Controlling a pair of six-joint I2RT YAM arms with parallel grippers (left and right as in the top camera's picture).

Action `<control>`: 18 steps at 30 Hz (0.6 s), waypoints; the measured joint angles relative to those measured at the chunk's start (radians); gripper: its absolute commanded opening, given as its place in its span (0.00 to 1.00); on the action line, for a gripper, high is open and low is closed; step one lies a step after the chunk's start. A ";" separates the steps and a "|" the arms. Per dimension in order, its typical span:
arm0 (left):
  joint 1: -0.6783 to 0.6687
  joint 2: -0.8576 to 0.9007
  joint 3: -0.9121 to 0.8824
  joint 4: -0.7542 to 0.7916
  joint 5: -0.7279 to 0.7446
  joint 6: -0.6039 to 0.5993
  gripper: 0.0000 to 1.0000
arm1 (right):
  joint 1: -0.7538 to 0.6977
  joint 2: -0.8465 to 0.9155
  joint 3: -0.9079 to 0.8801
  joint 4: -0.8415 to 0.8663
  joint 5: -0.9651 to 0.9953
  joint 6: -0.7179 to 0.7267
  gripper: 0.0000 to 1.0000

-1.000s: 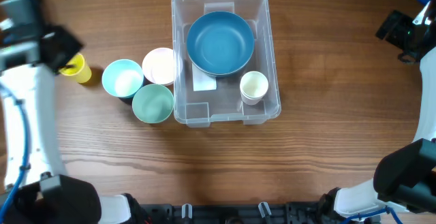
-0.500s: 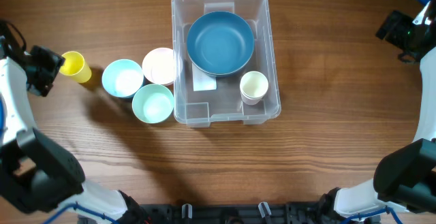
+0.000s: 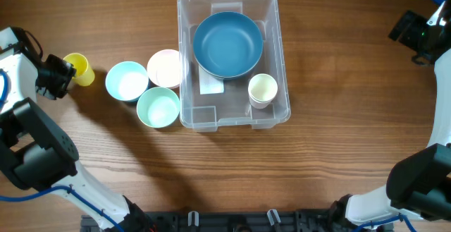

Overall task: Pack container
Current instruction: 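Grasp the yellow cup with the left gripper and lift it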

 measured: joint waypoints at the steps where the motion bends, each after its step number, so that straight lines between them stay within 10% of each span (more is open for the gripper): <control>1: 0.000 0.000 0.000 0.006 0.000 -0.003 0.24 | 0.000 0.000 0.000 0.000 0.000 0.000 1.00; 3: 0.000 0.000 0.000 0.006 -0.003 -0.011 0.04 | 0.000 0.000 0.000 0.000 0.000 0.000 1.00; 18: -0.033 -0.028 0.055 -0.079 -0.002 -0.003 0.04 | 0.000 0.000 0.000 0.000 0.000 0.000 1.00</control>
